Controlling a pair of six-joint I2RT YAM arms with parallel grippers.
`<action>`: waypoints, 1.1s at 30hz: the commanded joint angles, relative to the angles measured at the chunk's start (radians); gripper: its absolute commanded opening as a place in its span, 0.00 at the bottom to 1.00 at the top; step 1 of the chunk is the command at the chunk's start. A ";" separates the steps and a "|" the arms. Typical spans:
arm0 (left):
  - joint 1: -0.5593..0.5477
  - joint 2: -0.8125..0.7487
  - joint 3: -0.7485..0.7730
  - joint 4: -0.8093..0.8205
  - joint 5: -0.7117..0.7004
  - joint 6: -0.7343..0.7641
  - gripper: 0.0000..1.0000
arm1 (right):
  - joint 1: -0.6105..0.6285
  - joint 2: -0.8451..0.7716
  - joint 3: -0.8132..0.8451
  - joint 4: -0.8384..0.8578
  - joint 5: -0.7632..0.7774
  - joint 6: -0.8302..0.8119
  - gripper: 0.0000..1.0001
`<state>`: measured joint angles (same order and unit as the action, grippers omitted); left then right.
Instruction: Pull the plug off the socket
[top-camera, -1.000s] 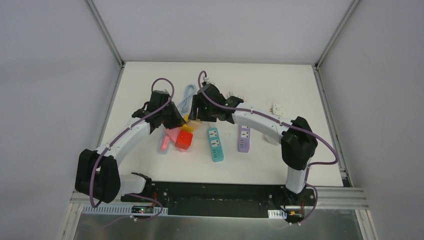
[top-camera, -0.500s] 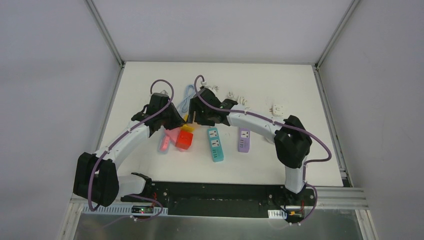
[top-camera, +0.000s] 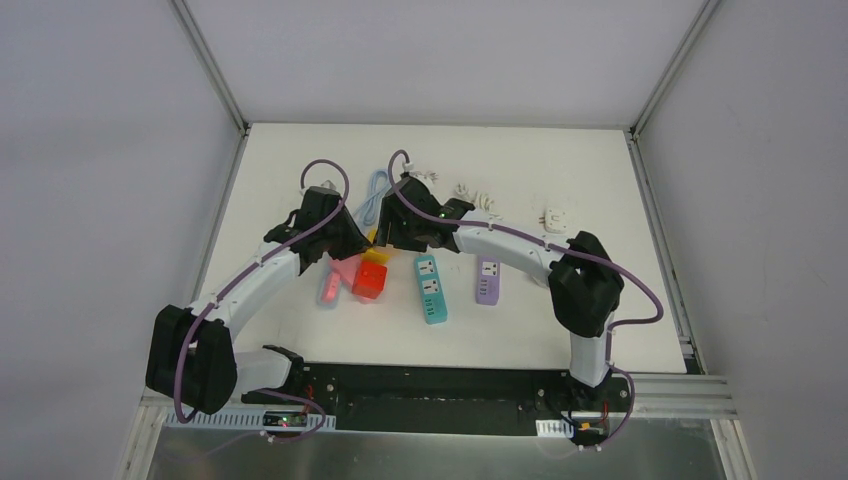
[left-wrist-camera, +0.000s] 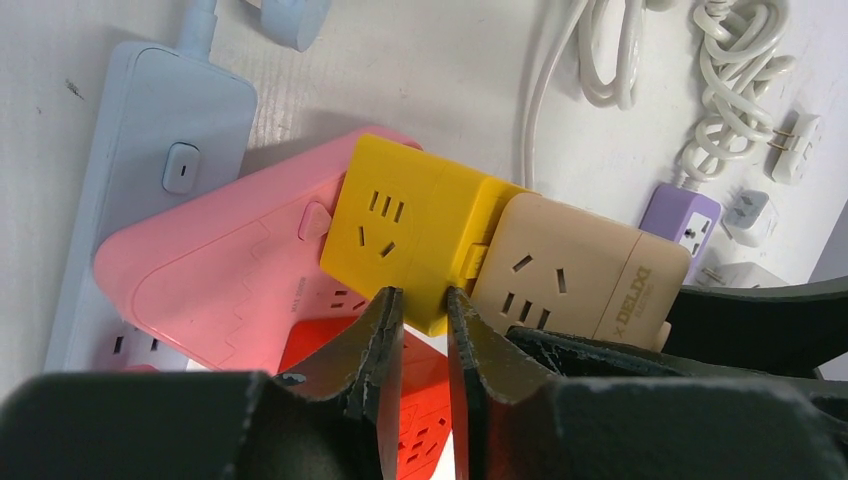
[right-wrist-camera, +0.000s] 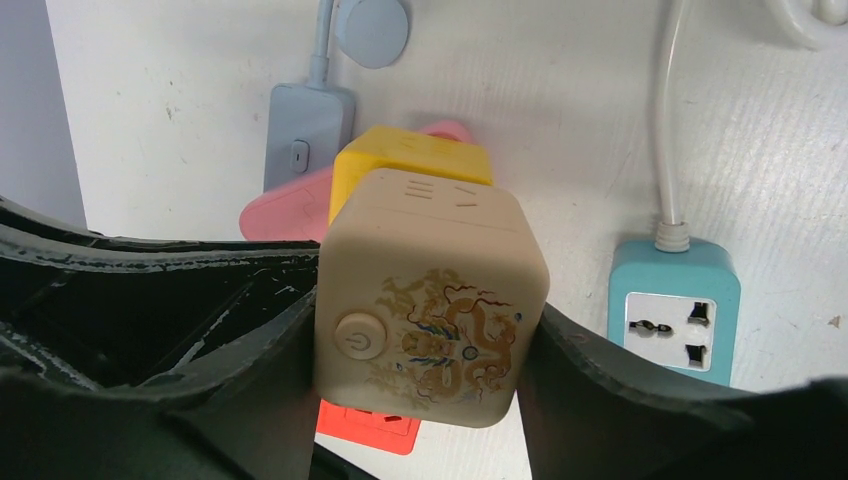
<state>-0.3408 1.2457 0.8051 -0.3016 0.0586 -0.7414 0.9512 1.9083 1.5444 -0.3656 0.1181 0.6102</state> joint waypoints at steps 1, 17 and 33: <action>-0.003 0.052 -0.040 -0.169 -0.095 0.022 0.16 | -0.018 -0.100 0.003 0.096 -0.090 0.020 0.00; -0.003 0.075 -0.050 -0.171 -0.096 0.025 0.13 | -0.049 -0.113 -0.035 0.177 -0.199 0.041 0.00; -0.003 0.070 -0.067 -0.170 -0.096 0.027 0.13 | -0.008 -0.140 -0.011 0.120 -0.063 -0.032 0.00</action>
<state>-0.3454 1.2602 0.8104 -0.3016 0.0399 -0.7441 0.9760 1.9285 1.5871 -0.3820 0.1837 0.5606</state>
